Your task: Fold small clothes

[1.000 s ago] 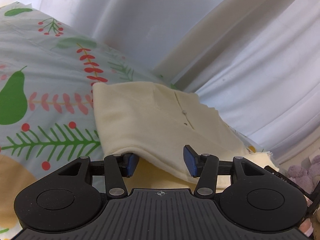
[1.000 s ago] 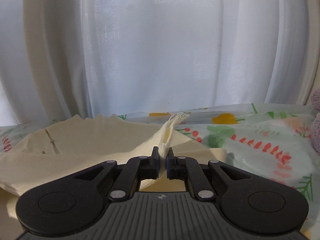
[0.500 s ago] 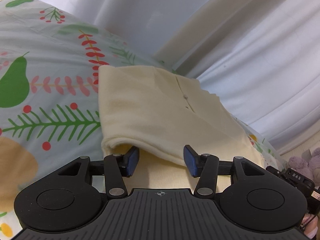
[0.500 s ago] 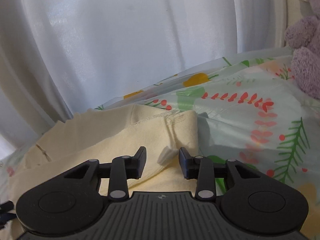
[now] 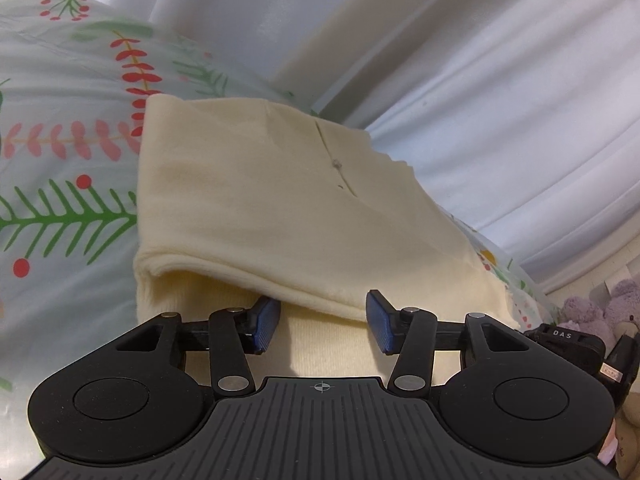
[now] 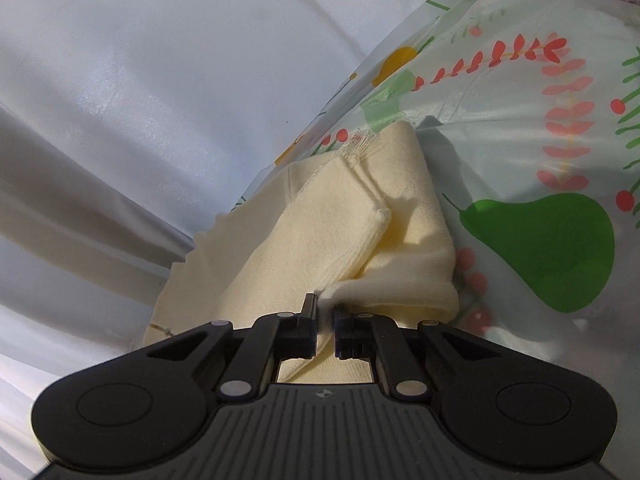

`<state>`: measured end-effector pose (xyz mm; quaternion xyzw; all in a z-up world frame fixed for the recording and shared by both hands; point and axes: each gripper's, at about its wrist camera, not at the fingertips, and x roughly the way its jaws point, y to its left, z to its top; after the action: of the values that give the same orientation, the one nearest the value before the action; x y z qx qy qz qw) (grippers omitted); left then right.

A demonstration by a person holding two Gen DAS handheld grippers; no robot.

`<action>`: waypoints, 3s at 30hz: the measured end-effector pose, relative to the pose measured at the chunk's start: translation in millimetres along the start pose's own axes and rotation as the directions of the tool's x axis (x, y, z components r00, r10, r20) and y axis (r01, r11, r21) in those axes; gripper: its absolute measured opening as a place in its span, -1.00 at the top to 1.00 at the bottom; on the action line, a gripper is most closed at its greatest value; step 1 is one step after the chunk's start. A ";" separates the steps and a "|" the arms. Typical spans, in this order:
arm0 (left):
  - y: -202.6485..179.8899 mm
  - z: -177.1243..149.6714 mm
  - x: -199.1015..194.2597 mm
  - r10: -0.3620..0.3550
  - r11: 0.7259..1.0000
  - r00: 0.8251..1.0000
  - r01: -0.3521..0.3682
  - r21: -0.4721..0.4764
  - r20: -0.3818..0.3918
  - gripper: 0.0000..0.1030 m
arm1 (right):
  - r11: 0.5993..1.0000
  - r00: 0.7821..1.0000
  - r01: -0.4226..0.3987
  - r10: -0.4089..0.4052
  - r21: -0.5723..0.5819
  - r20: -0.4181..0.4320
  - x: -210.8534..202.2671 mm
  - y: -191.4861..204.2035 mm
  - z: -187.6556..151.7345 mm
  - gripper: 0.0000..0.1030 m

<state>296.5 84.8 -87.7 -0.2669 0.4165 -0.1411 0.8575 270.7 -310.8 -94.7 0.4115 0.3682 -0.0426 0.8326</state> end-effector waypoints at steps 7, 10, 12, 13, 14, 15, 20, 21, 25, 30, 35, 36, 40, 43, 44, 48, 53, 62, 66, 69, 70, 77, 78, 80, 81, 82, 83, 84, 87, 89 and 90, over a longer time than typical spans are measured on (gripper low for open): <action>1.4 5.1 -2.7 0.007 1.000 1.000 -0.007 0.008 -0.020 0.00 | 0.998 0.998 0.042 -0.040 -0.040 0.050 6.8 2.2 8.6 0.85; -6.9 5.4 -12.5 0.037 0.998 0.999 -0.036 0.057 -0.013 -0.11 | 0.994 0.999 0.041 -0.042 -0.098 -0.009 -1.4 6.8 2.2 0.77; -13.9 6.7 -22.8 0.037 0.994 0.999 -0.036 0.102 -0.006 -0.13 | 0.991 0.999 0.026 -0.031 -0.128 -0.041 -10.9 8.5 -0.6 0.64; -16.8 7.8 -29.4 0.024 0.993 1.000 -0.024 0.115 0.001 -0.17 | 0.990 0.999 0.018 -0.024 -0.138 -0.042 -17.2 9.0 -0.8 0.60; -19.3 9.9 -34.7 0.008 0.992 1.000 -0.010 0.124 0.012 -0.22 | 0.988 0.999 0.005 -0.010 -0.155 -0.034 -24.3 10.7 -0.5 0.59; -21.7 12.3 -38.6 -0.003 0.992 1.000 0.000 0.129 0.025 -0.26 | 0.982 1.000 -0.016 0.012 -0.189 -0.023 -32.5 15.0 0.7 0.59; -27.1 25.7 -27.9 0.015 0.992 0.998 -0.023 0.121 0.066 -0.37 | 0.946 0.998 0.008 0.012 -0.323 0.061 -36.3 40.6 10.5 0.59; -25.9 27.1 -21.0 0.023 0.993 0.998 -0.030 0.117 0.057 -0.36 | 0.939 0.998 0.030 -0.007 -0.342 0.069 -29.6 44.0 12.8 0.59; -20.4 28.4 5.2 0.132 0.980 0.991 -0.133 0.146 0.012 -0.29 | 0.892 0.992 0.128 -0.107 -0.433 0.073 0.6 49.2 12.7 0.59; -24.4 27.8 9.8 0.170 0.955 0.985 -0.169 0.244 0.020 -0.28 | 0.799 0.973 0.228 -0.166 -0.557 0.160 13.7 43.5 1.9 1.00; -30.3 26.7 16.3 0.205 0.936 0.978 -0.205 0.287 0.029 -0.32 | 0.791 0.972 0.231 -0.157 -0.566 0.177 18.4 40.0 3.4 1.00; -31.6 25.6 17.1 0.211 0.931 0.977 -0.211 0.298 0.033 -0.33 | 0.777 0.970 0.239 -0.162 -0.583 0.183 18.3 41.7 0.7 1.00; -38.3 21.2 20.5 0.233 0.906 0.972 -0.232 0.353 0.040 -0.42 | 0.706 0.963 0.269 -0.173 -0.655 0.209 17.9 46.3 -11.2 1.00; -43.9 17.6 25.8 0.256 0.879 0.965 -0.253 0.405 0.048 -0.47 | 0.658 0.957 0.289 -0.181 -0.696 0.226 20.2 50.7 -15.3 1.00; -45.6 16.6 27.0 0.263 0.872 0.964 -0.259 0.416 0.049 -0.50 | 0.648 0.955 0.294 -0.182 -0.702 0.233 20.9 51.2 -16.7 1.00; -50.8 12.3 31.3 0.278 0.850 0.959 -0.272 0.451 0.054 -0.62 | 0.604 0.946 0.322 -0.188 -0.729 0.263 23.3 54.2 -23.2 1.00; -54.2 7.8 34.1 0.284 0.838 0.957 -0.278 0.469 0.060 -0.79 | 0.548 0.938 0.347 -0.210 -0.761 0.277 25.3 59.8 -28.3 1.00; -51.7 12.8 1.3 0.315 0.897 0.949 -0.302 0.324 0.013 -0.78 | 0.401 0.931 0.336 -0.280 -0.852 0.235 17.0 78.6 -38.2 0.98; -42.1 -7.7 -63.4 0.211 0.956 0.977 -0.203 0.214 -0.015 -0.80 | 0.666 0.996 0.070 -0.087 -0.743 0.016 -52.1 63.8 -36.7 0.39; -30.5 -38.7 -109.5 0.171 0.978 0.984 -0.164 0.125 -0.048 -0.83 | 0.755 0.996 -0.083 0.038 -0.651 -0.082 -114.4 36.9 -57.7 0.21; -26.4 -49.7 -123.0 0.163 0.983 0.984 -0.155 0.102 -0.067 -0.84 | 0.775 0.989 -0.133 0.063 -0.618 -0.133 -131.6 25.8 -65.1 0.18; -10.2 -120.0 -182.6 0.198 0.979 0.966 -0.202 -0.007 -0.167 -0.83 | 0.897 0.954 -0.088 -0.050 -0.434 -0.297 -225.6 -51.2 -114.4 0.17; -7.9 -129.0 -187.6 0.197 0.979 0.962 -0.202 -0.004 -0.191 -0.83 | 0.913 0.950 -0.070 -0.063 -0.402 -0.307 -234.2 -61.2 -118.0 0.17; -4.9 -140.4 -192.5 0.192 0.980 0.955 -0.197 0.003 -0.226 -0.82 | 0.930 0.944 -0.060 -0.065 -0.363 -0.324 -243.8 -73.9 -123.3 0.17; -4.1 -145.5 -194.3 0.196 0.980 0.950 -0.198 0.014 -0.243 -0.82 | 0.931 0.941 -0.058 -0.070 -0.361 -0.332 -246.1 -77.7 -125.6 0.17; -3.3 -149.2 -195.2 0.204 0.979 0.946 -0.205 0.024 -0.253 -0.80 | 0.930 0.938 -0.050 -0.082 -0.364 -0.338 -246.6 -81.2 -127.5 0.18; -2.8 -152.3 -196.5 0.218 0.976 0.939 -0.217 0.033 -0.265 -0.78 | 0.931 0.934 -0.039 -0.095 -0.364 -0.344 -246.2 -83.6 -128.8 0.18; -2.4 -154.9 -196.9 0.222 0.975 0.936 -0.220 0.041 -0.272 -0.77 | 0.933 0.927 -0.018 -0.119 -0.359 -0.356 -244.8 -88.2 -129.8 0.19; 2.5 -160.1 -198.3 0.185 0.982 0.940 -0.186 0.024 -0.287 -0.73 | 0.950 0.921 -0.023 -0.102 -0.312 -0.377 -243.2 -100.5 -130.5 0.25; 7.3 -161.8 -196.6 0.153 0.987 0.939 -0.163 -0.006 -0.307 -0.61 | 0.965 0.915 -0.041 -0.067 -0.258 -0.397 -238.6 -107.3 -130.6 0.33; 10.5 -162.9 -196.4 0.142 0.988 0.939 -0.156 -0.019 -0.315 -0.59 | 0.971 0.911 -0.050 -0.052 -0.235 -0.410 -235.7 -109.2 -131.3 0.41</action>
<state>47.7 129.2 -51.4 -0.2277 0.5689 -0.1071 0.7830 -17.0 -343.2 -64.6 0.3073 0.5386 0.0899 0.7794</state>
